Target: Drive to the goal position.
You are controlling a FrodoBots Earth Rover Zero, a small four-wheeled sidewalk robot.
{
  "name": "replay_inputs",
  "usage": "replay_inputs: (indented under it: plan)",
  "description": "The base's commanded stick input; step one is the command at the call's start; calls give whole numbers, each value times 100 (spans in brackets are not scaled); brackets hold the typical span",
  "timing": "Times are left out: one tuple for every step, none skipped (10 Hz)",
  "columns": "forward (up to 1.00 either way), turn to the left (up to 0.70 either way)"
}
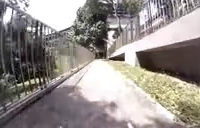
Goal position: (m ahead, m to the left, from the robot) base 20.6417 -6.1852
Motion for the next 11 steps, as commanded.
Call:
replay_inputs:
  plan:
    - [99, -20]
    - [99, -40]
    - [100, -1]
    - [100, 0]
    - [100, 0]
    - [100, 0]
    - [100, 0]
    - [100, 0]
    - [100, 0]
    - [100, 0]
    - [100, 0]
